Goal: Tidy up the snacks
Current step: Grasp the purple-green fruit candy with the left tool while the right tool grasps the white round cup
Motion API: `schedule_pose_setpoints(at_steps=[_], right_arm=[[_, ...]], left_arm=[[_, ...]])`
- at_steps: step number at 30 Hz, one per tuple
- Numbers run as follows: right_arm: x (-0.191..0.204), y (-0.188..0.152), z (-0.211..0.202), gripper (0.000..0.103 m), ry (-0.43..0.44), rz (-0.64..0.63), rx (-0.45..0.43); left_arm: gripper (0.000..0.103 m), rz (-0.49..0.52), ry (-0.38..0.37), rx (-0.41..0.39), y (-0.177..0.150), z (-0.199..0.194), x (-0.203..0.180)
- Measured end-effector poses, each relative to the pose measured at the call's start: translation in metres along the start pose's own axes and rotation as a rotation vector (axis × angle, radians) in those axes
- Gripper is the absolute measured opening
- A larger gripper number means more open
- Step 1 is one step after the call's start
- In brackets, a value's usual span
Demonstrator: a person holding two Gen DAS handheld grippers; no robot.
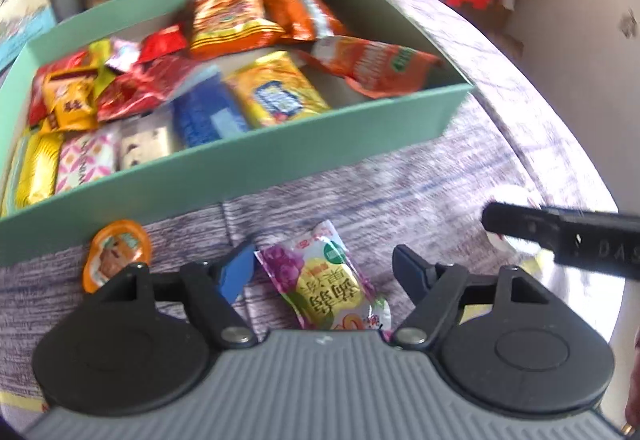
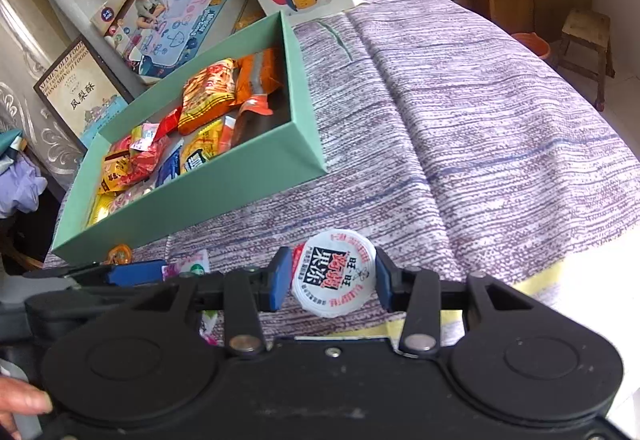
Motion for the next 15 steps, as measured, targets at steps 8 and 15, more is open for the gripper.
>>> schedule_pose_setpoints(at_steps=[8,15], right_arm=[[-0.001,-0.005,0.004,0.043,0.019,0.013,-0.01],[0.004,-0.008,0.005,0.043,0.011,0.002,-0.013]], left_arm=[[0.083,-0.003,0.096,0.081,-0.015,-0.002,-0.012],[0.027,0.07,0.073,0.032,-0.01,-0.008,-0.029]])
Point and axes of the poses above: each gripper's, at about its wrist camera, not at the fingertips, and z roughly the way its jaws point, x to its left, y to its top, the point moved 1 cm from there along z, roughly the way its jaws point, and after that the axes turned 12 degrees about x, right-handed, at the moved point
